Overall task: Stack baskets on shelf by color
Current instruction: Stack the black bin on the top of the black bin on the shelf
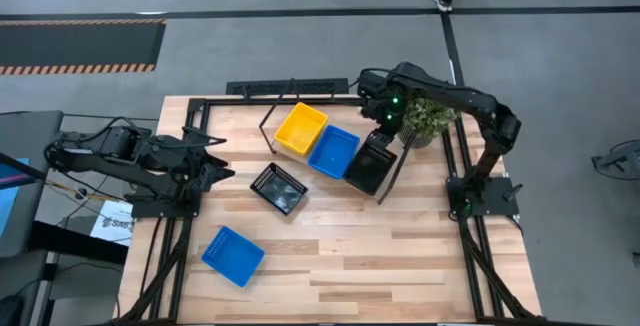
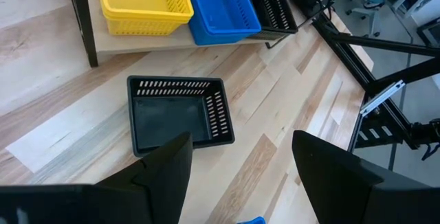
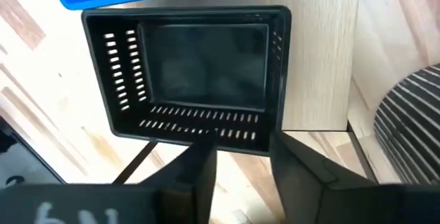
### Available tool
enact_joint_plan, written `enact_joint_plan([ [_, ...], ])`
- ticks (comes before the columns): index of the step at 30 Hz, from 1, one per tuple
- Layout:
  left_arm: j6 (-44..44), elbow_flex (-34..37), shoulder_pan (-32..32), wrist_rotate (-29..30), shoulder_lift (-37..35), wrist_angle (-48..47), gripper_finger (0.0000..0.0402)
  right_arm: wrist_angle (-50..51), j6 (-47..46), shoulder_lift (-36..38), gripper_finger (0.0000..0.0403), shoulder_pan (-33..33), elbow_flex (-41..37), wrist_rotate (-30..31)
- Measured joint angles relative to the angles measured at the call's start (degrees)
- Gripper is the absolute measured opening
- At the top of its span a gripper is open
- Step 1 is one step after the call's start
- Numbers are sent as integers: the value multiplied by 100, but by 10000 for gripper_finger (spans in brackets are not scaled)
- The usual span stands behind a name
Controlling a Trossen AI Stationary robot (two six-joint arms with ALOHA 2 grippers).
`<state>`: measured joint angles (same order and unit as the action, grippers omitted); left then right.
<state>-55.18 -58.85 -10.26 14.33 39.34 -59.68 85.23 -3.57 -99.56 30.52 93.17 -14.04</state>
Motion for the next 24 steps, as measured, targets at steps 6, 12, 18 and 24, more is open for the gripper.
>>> enact_joint_plan([
  [6, -2, -2, 0, -57, 3, -23, 238, -1, -456, 234, 193, -105, 258, -298],
  [12, -275, -4, 0, 122, 456, -536, 238, -80, -1182, 778, 198, -736, 728, -350],
  [18, -323, -4, 7, 912, 1496, -802, 238, -433, -2306, 1419, 186, -1953, 782, 145],
  [24, 459, -1, 336, 1249, 2641, -626, 238, -794, -3663, 1747, 182, -3573, 785, 1224],
])
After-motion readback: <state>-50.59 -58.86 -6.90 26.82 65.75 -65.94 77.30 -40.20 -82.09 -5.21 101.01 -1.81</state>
